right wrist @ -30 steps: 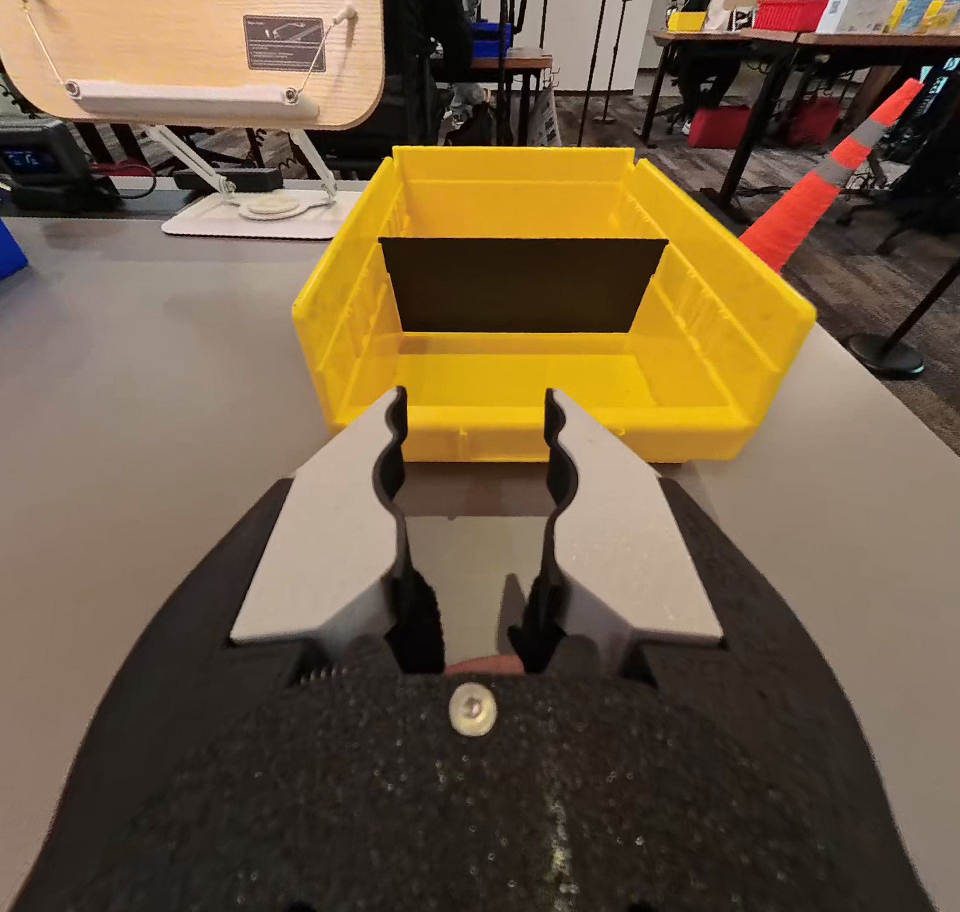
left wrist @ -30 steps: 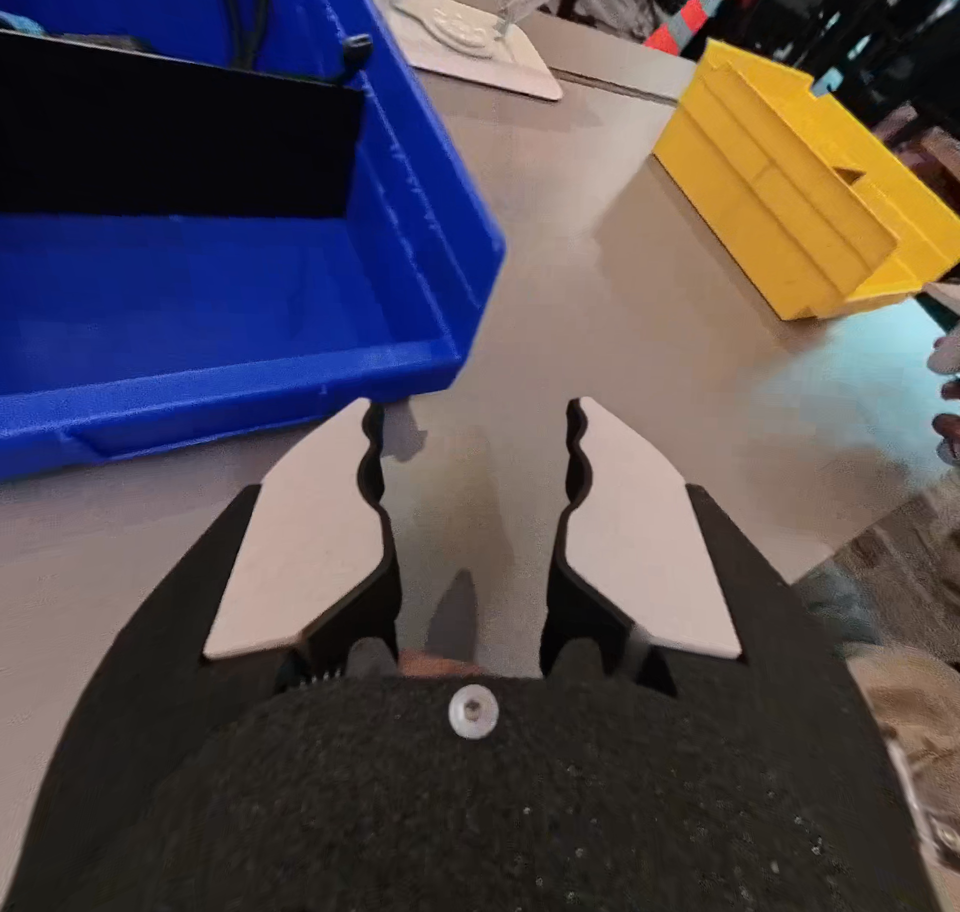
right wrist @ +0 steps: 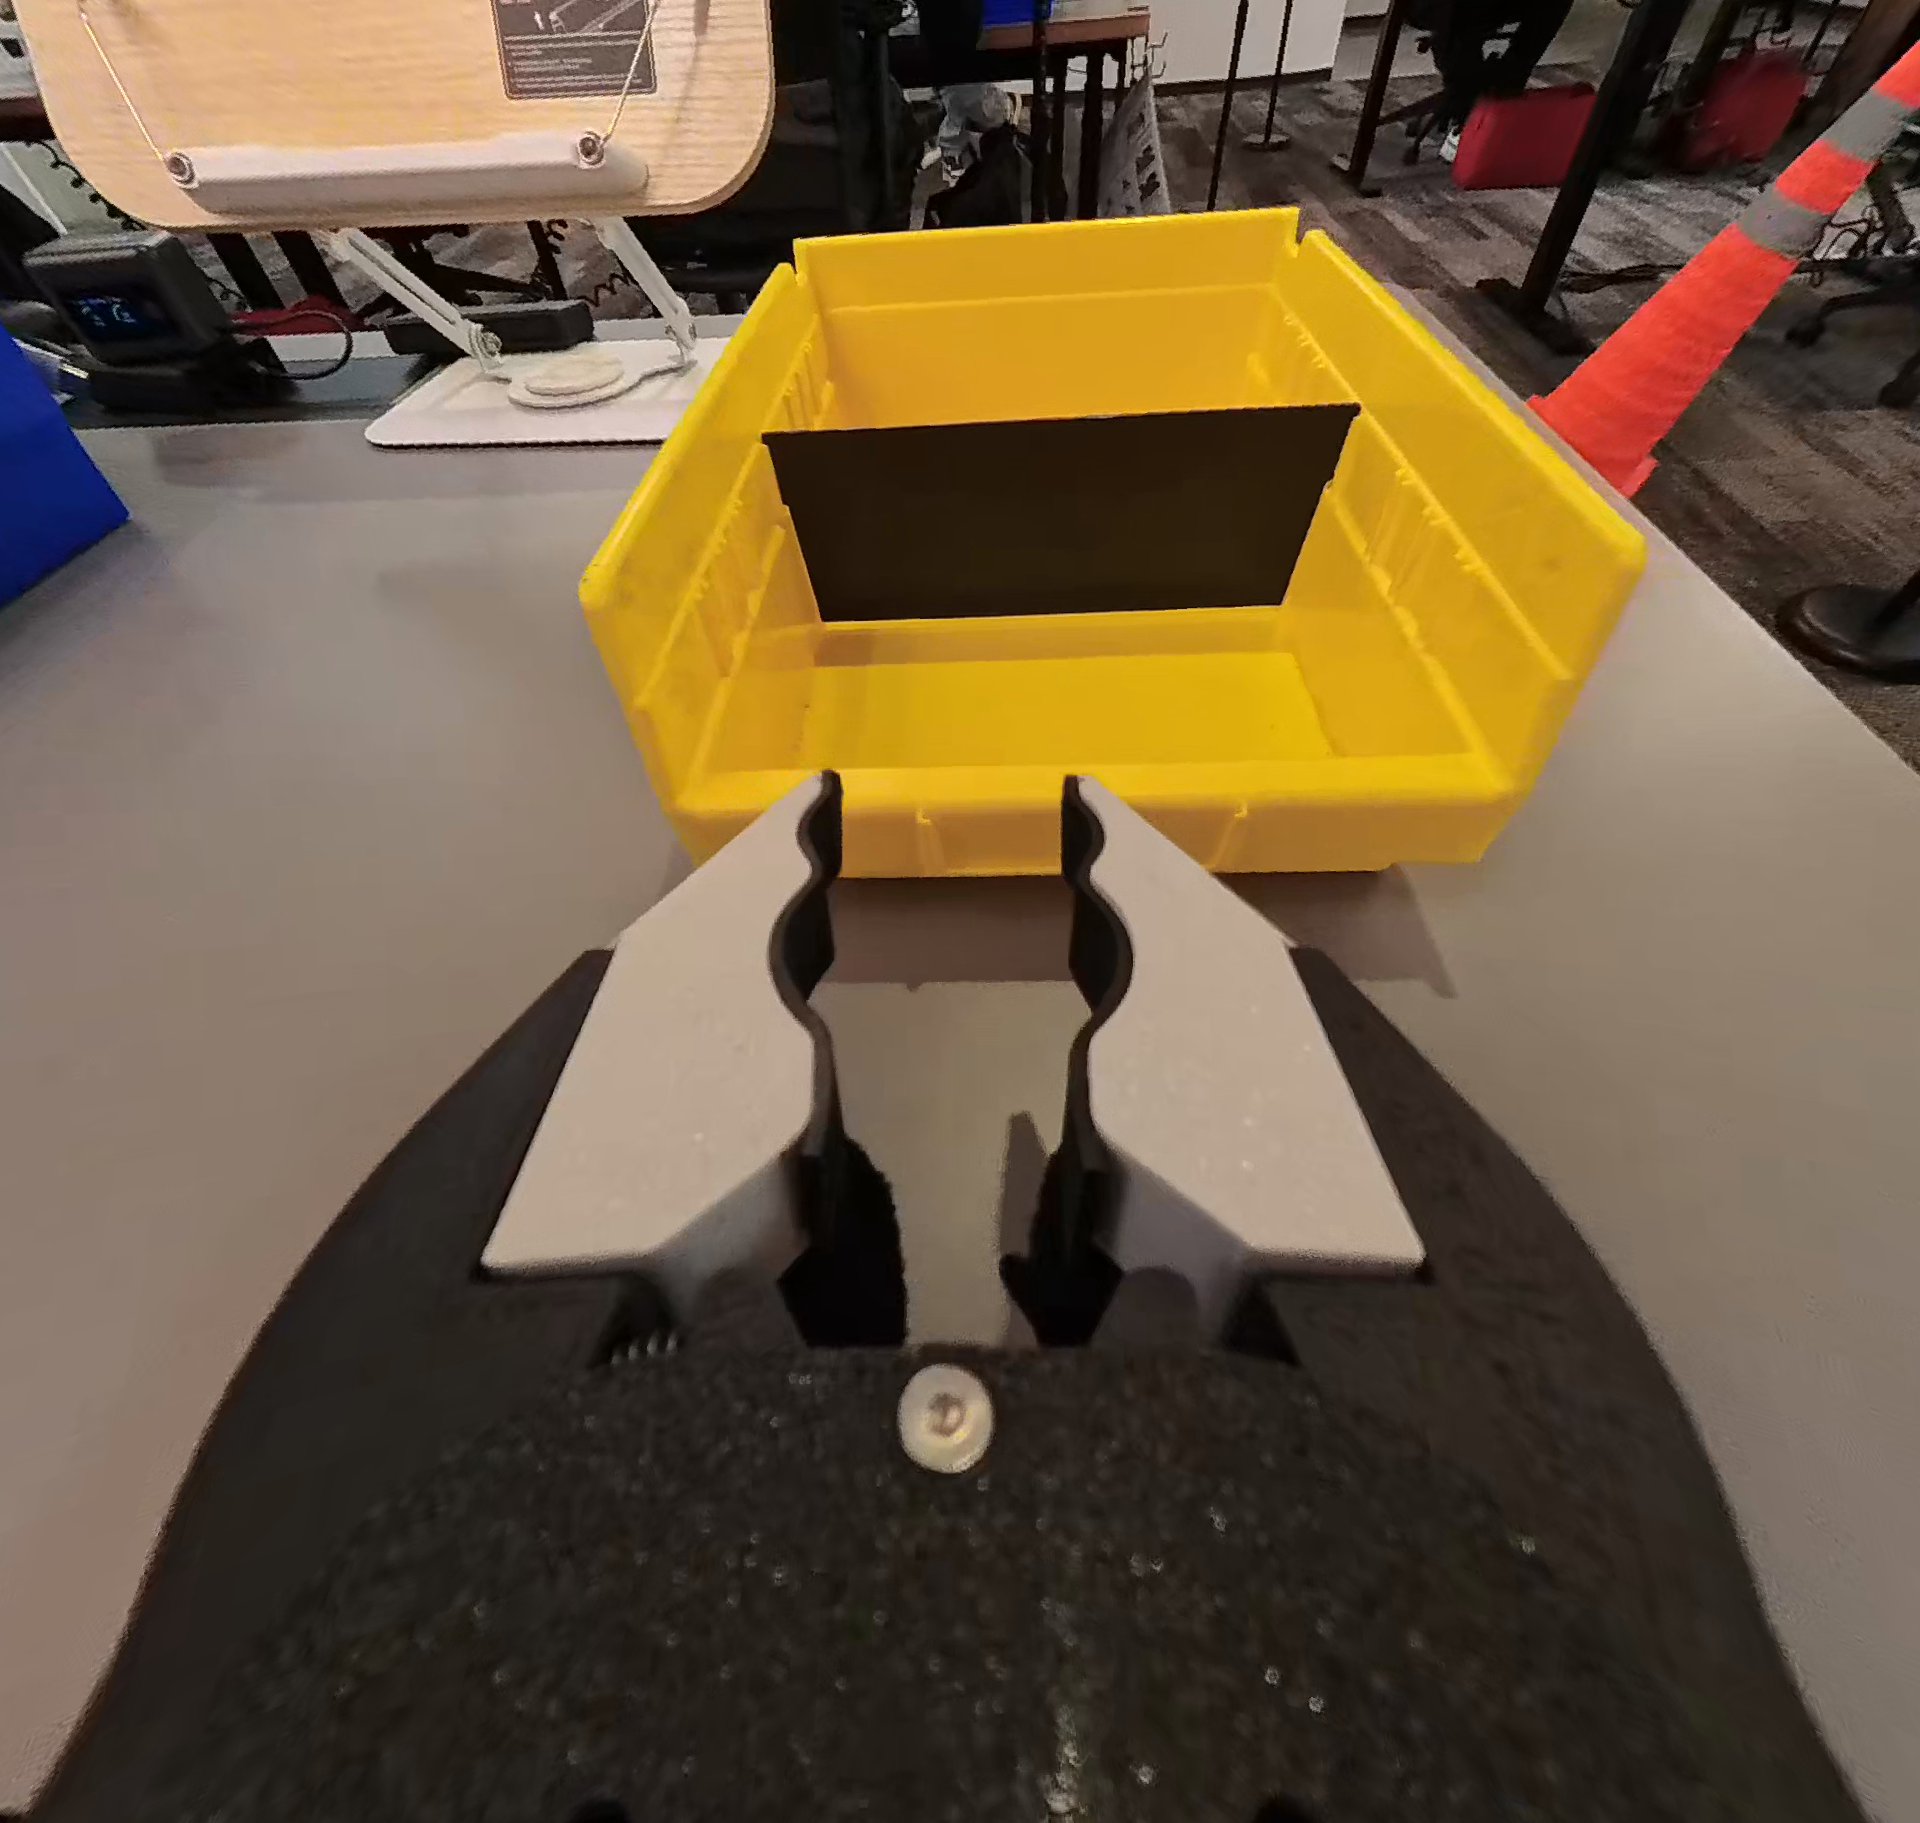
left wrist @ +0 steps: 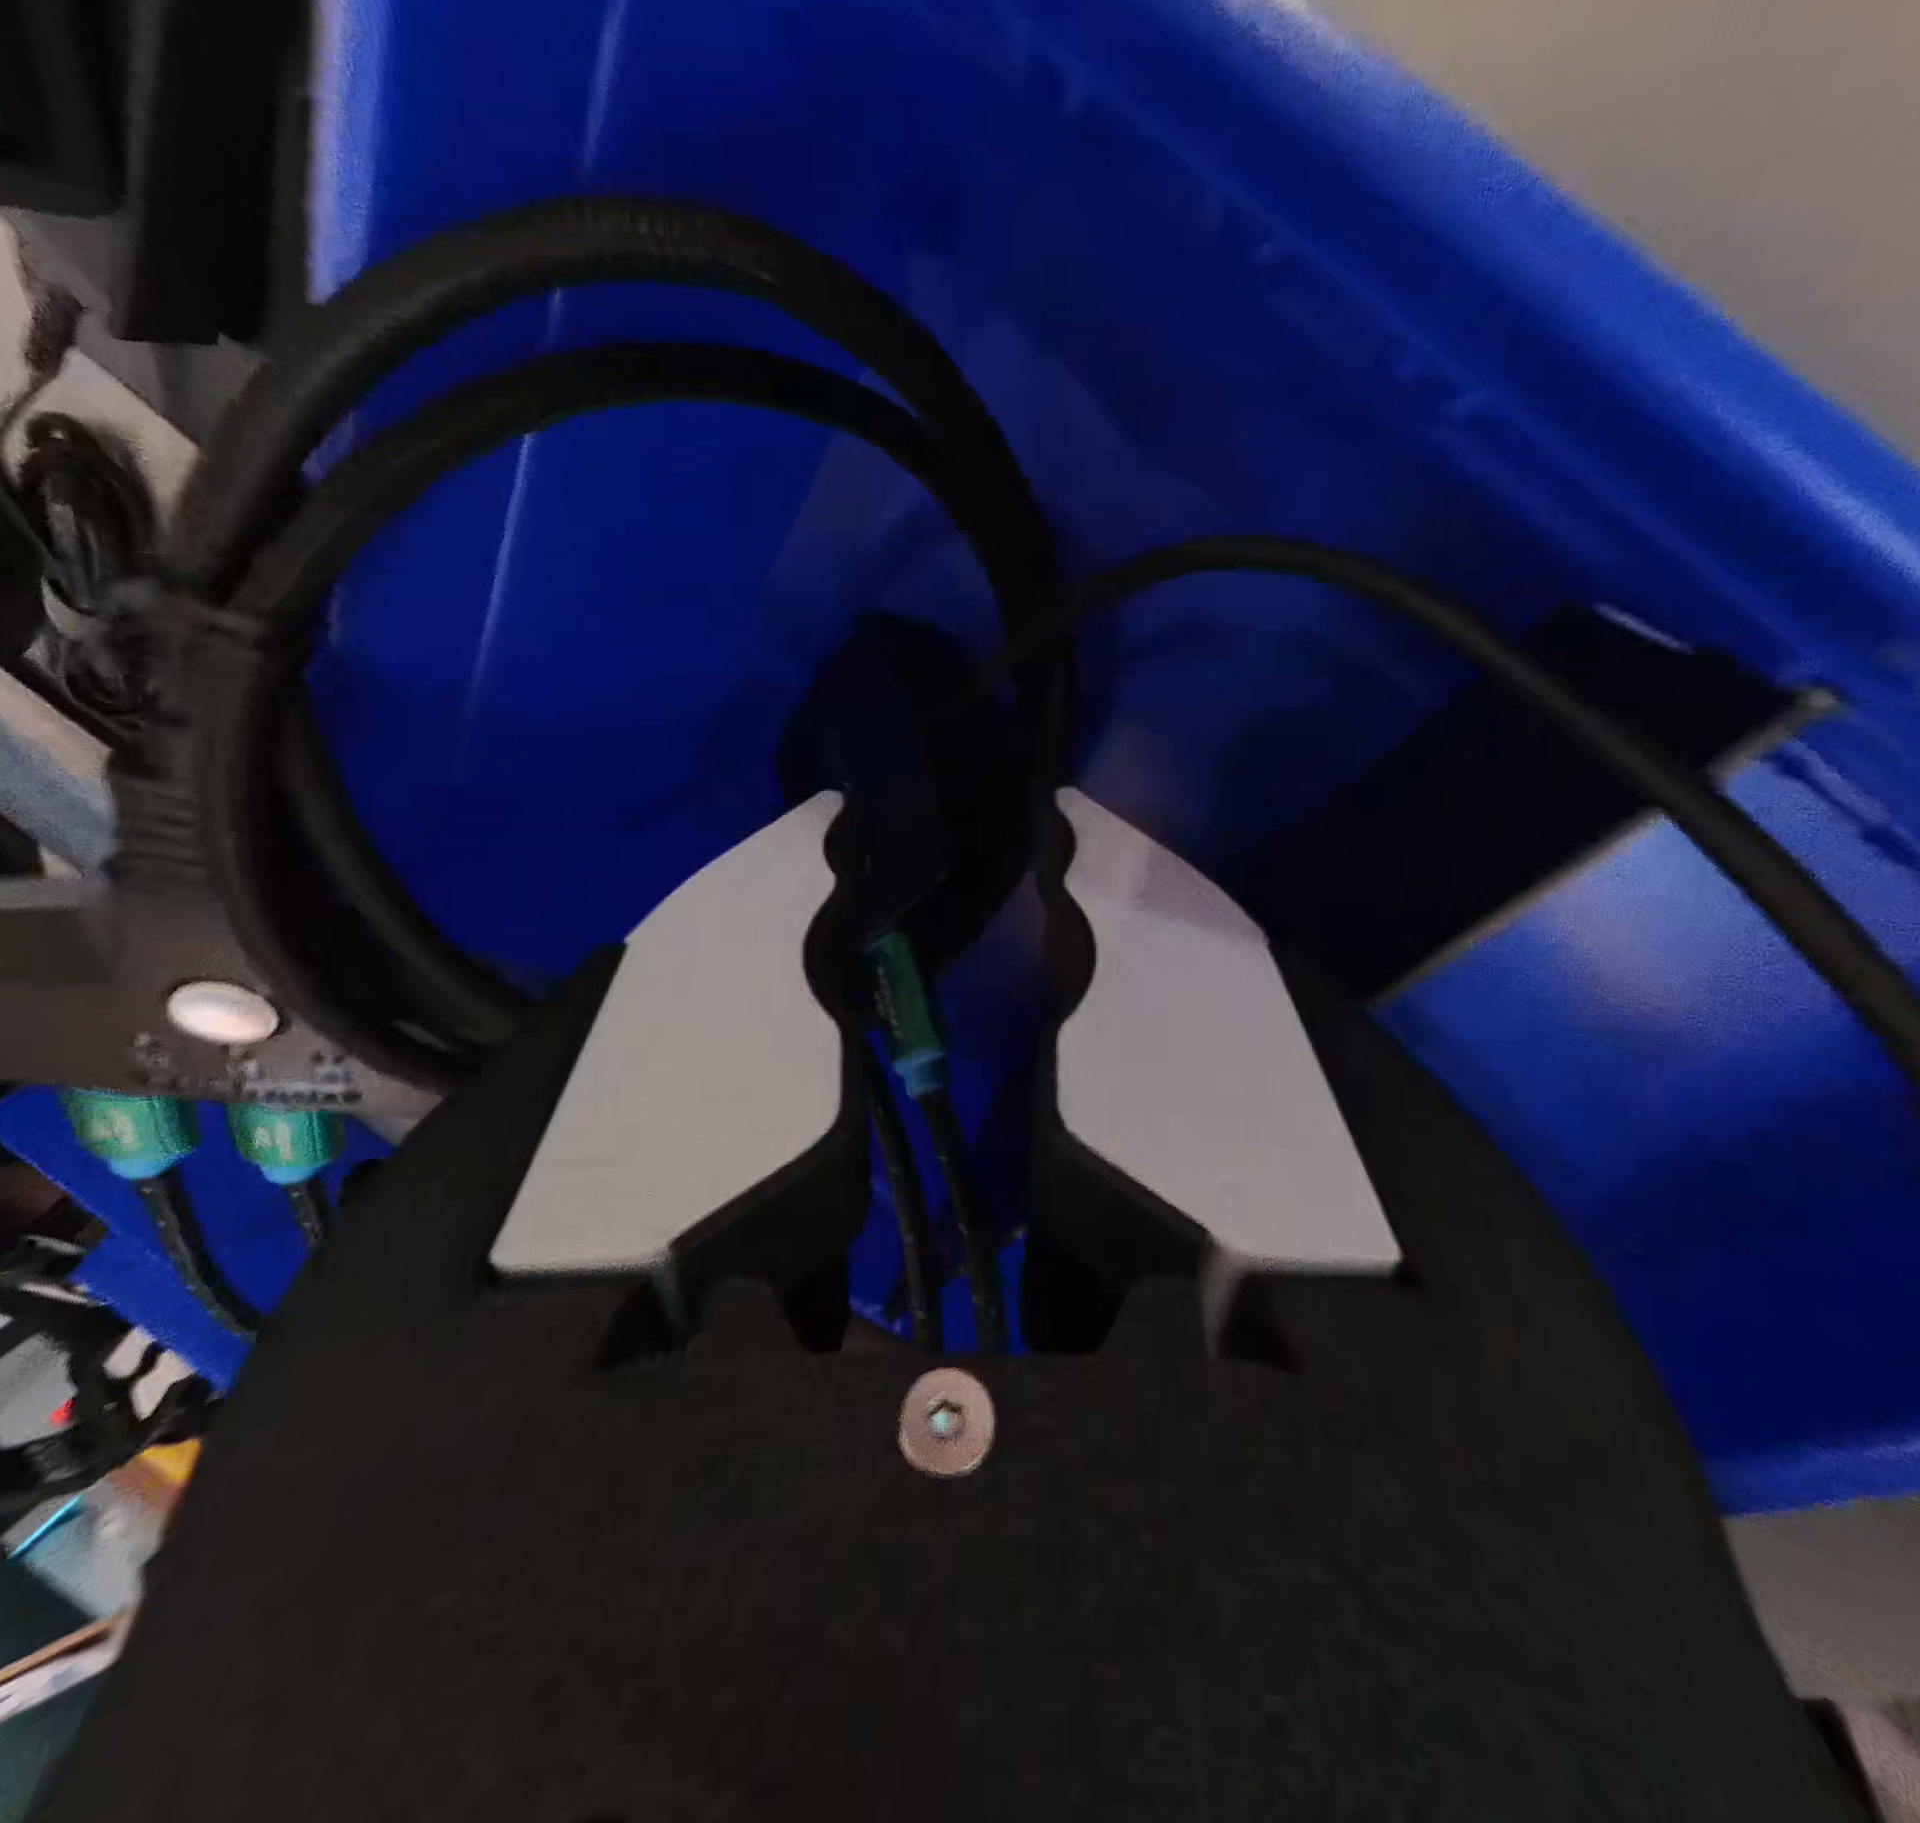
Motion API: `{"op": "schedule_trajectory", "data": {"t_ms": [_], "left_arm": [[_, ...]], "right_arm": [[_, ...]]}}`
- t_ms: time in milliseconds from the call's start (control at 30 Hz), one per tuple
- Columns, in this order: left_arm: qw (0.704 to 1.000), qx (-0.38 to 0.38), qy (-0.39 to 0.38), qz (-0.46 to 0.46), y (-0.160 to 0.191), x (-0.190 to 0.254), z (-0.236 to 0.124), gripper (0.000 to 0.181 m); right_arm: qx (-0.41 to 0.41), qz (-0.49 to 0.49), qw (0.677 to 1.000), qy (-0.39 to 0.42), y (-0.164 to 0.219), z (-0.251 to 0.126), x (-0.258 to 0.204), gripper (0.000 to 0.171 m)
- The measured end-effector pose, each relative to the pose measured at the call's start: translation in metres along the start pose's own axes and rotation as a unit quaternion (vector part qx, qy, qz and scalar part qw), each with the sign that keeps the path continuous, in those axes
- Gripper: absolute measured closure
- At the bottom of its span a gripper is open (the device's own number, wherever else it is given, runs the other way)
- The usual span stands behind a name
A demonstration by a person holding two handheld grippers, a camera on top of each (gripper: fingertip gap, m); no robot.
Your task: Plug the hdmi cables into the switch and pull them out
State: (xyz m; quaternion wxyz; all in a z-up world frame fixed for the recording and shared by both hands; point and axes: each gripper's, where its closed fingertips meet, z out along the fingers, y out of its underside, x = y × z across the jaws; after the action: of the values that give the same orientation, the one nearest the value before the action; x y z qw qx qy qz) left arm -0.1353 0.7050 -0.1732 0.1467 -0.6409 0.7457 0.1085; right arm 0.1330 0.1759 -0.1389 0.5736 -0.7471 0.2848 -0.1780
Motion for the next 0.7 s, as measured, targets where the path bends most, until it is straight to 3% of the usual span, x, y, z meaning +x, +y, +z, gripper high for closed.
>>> {"op": "schedule_trajectory", "data": {"t_ms": [167, 333, 533, 700], "left_arm": [[0.996, -0.082, -0.021, 0.026, 0.01, -0.007, 0.025, 0.149], [0.994, -0.079, -0.066, 0.039, 0.007, -0.017, 0.016, 0.16], [0.992, 0.079, -0.1, -0.012, -0.016, -0.029, -0.066, 0.166], [0.964, 0.23, -0.08, -0.106, -0.016, -0.038, -0.159, 0.166]], "right_arm": [[-0.008, 0.018, 1.0, -0.009, 0.003, -0.002, 0.002, 0.131], [-0.016, 0.019, 1.0, -0.009, 0.008, -0.001, 0.004, 0.132], [-0.007, 0.012, 1.0, -0.009, 0.004, -0.002, 0.001, 0.134], [0.01, -0.011, 0.999, -0.033, -0.005, -0.003, -0.021, 0.133]]}}
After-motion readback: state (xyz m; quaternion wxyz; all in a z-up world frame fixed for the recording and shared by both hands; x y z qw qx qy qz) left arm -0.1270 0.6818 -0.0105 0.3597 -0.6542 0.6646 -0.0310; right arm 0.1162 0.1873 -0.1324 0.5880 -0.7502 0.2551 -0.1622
